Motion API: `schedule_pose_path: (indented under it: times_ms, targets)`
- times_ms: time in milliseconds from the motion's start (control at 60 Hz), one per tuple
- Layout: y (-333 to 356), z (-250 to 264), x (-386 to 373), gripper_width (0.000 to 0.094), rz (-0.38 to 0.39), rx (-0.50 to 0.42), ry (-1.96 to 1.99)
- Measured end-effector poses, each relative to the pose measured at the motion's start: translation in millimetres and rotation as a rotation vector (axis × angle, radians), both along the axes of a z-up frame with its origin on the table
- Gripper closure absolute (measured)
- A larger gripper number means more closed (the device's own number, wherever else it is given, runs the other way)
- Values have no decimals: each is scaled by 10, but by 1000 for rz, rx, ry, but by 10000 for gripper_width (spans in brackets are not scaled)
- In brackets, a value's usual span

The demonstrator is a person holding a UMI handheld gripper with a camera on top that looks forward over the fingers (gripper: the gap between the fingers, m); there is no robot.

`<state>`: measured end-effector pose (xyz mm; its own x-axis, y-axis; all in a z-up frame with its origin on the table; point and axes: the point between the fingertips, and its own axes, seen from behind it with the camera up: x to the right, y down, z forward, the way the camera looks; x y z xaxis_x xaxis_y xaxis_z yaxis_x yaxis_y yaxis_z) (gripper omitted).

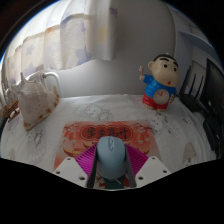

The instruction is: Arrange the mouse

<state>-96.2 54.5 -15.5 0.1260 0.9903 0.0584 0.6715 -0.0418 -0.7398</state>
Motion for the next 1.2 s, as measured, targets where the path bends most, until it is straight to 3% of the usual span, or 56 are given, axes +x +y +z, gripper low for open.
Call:
schedule_pose_path:
  times_ms: [67, 133, 267, 567, 850, 1200]
  targets:
    - [13, -11, 5, 378, 9, -7, -12]
    - [78, 42, 34, 76, -19, 11, -35]
    - [23, 514, 217, 86, -27, 42, -47]
    - [-740, 1679, 1389, 85, 4, -50, -76]
    - [-1008, 1764, 2104, 82, -13, -71, -113]
    - [-998, 1819, 2143, 81, 3, -33, -97]
